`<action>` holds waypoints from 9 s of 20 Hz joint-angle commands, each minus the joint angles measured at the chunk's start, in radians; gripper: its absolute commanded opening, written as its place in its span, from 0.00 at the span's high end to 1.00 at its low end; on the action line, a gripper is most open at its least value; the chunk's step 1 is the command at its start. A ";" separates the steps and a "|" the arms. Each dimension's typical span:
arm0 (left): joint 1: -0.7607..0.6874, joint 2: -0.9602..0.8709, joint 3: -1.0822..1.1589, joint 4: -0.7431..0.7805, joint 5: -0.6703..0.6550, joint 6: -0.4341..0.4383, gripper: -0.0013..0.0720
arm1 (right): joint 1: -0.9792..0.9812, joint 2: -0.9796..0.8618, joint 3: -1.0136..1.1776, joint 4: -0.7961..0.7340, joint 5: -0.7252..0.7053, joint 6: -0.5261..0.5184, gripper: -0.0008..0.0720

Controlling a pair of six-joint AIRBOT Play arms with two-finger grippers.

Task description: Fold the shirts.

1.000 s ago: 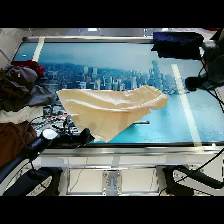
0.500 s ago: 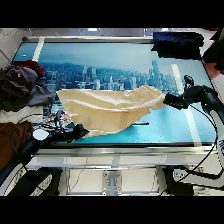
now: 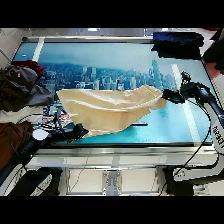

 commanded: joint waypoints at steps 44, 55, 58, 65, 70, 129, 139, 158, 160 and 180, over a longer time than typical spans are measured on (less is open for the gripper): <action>0.380 -0.597 1.468 0.589 -0.517 0.217 0.97 | 0.081 0.143 0.531 0.125 -0.549 -0.111 0.97; 0.249 -1.004 1.480 0.689 0.034 0.067 0.23 | 0.197 -0.233 0.583 0.119 0.116 0.035 0.43; 0.305 -0.886 1.479 0.692 -0.098 0.067 0.14 | 0.150 -0.212 0.753 0.027 -0.191 0.035 0.42; 0.561 -0.441 1.030 0.674 -0.388 0.047 0.16 | -0.024 0.072 0.748 -0.165 -0.745 -0.116 0.42; 0.657 -0.039 0.311 0.634 -0.301 -0.189 0.16 | -0.092 0.338 0.373 -0.076 -0.693 -0.135 0.42; 0.709 0.311 0.789 0.303 -0.570 0.374 0.97 | 0.033 1.011 -0.056 0.444 -0.639 -0.118 0.97; 0.526 0.235 1.426 0.613 -0.570 0.182 0.97 | 0.032 1.011 0.685 0.016 -0.579 -0.010 0.97; 0.261 -0.913 1.419 0.787 -0.267 0.235 0.97 | 0.071 -0.161 0.556 0.187 -0.264 -0.105 0.97; 0.259 -0.912 1.419 0.787 -0.286 0.233 0.97 | 0.090 -0.154 0.564 0.174 -0.332 -0.116 0.97; 0.244 -0.926 1.171 0.785 -0.523 0.231 0.08 | 0.164 -0.128 0.135 -0.015 -0.359 -0.042 0.60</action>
